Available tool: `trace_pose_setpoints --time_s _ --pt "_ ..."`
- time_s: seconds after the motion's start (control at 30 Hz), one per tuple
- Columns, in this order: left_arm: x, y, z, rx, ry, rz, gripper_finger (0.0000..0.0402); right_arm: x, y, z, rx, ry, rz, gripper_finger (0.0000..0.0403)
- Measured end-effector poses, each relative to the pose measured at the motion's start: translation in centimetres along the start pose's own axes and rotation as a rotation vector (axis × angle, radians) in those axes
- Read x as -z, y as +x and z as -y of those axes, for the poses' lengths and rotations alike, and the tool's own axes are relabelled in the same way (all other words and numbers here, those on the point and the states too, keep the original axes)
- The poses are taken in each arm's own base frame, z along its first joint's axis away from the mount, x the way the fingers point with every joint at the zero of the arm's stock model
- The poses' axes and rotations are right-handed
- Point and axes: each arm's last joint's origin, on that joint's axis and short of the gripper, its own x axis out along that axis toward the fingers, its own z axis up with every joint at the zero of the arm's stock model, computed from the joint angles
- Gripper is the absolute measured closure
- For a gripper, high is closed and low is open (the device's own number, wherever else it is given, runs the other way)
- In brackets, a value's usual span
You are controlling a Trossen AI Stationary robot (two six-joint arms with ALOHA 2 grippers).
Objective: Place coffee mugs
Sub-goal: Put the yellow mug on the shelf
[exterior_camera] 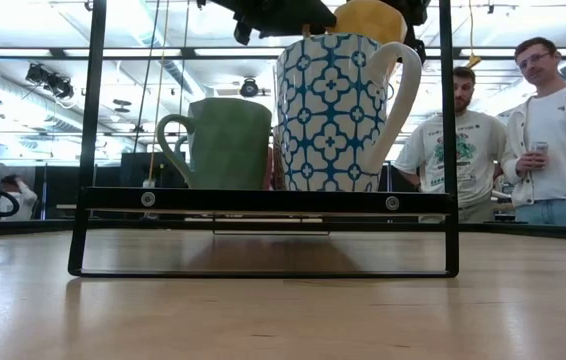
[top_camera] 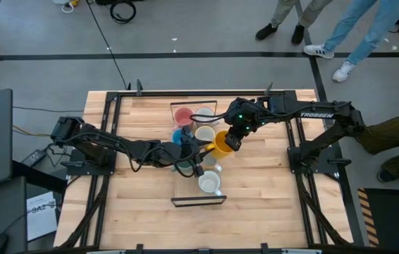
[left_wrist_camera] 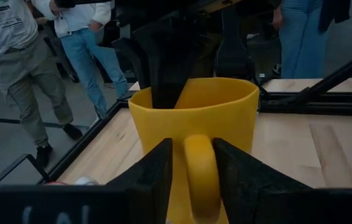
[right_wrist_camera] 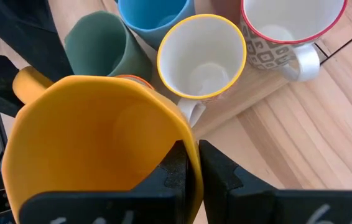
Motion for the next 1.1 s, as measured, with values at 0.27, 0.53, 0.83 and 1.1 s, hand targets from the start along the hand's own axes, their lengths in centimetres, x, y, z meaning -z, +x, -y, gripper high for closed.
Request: trace_pose_setpoints --time_s 0.27,0.53,0.83,1.1 --pt "0.01 -0.01 0.01 0.0 -0.003 0.0 0.0334 0.0 0.0 0.0 0.001 -0.001 0.0 0.0373" --pt "0.01 -0.01 0.01 0.0 -0.003 0.001 0.0336 0.0 0.0 0.01 0.002 -0.001 0.0 0.0371" --pt "0.02 -0.02 0.04 0.004 0.003 0.001 0.0338 -0.04 -0.02 -0.03 -0.004 0.017 0.003 0.0337" --pt "0.03 -0.02 0.03 0.003 0.002 0.001 0.0338 -0.06 -0.03 -0.04 -0.005 0.025 0.005 0.0331"
